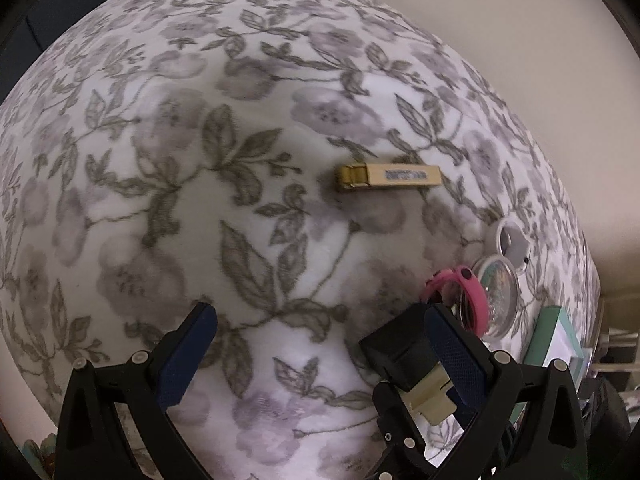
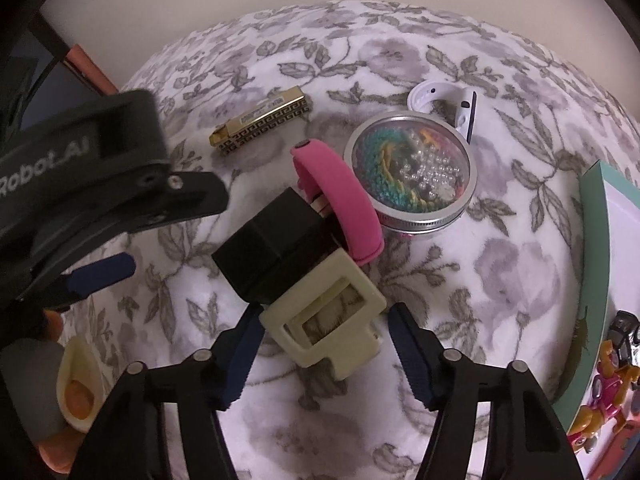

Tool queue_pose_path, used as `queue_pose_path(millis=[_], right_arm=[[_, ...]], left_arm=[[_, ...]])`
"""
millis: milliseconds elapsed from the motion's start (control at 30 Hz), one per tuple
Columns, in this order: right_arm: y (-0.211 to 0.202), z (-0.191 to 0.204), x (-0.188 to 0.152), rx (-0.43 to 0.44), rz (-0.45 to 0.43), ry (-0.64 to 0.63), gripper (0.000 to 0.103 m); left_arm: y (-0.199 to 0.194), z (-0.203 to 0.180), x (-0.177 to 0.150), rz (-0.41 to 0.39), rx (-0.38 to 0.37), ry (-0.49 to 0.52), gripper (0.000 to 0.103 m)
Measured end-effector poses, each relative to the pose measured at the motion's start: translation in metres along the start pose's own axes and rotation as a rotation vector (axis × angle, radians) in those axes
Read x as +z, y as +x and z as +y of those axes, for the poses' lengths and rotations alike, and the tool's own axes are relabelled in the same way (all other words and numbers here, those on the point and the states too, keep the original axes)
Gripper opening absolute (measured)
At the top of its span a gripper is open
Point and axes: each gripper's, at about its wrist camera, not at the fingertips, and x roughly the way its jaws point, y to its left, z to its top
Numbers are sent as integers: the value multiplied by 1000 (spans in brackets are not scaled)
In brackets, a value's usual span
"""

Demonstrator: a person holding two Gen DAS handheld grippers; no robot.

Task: Organize rigid objects
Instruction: 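Grasp the cream plastic frame with the right gripper while the left gripper grasps the black charger plug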

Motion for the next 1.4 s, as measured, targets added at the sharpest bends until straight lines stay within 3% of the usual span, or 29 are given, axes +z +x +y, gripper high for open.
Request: queue_pose_path(millis=[467,833,967,1233,1300,1400], right_arm=[[-13,-36,-5,18,34,20,62],[-34,-107,-11,-14,8,204,62],[-38,-116,-11,-20,-1,241,62],[-41,-116,-12,-44,1,228,61],[-42,-118,-12,-42,1,231,61],[-39,-116,-10,-43,1,231,62]], left_arm=[[16,-28,-11,49,-21,96,103],[27,-50,-18,58,8,184,103],[31,-55,-21,69,7,205,102],[31,-65,-28,56,-17,243,75],[30,-69,-30,50,-9,256,52],[32,-73,-32,60,-5,273,39]])
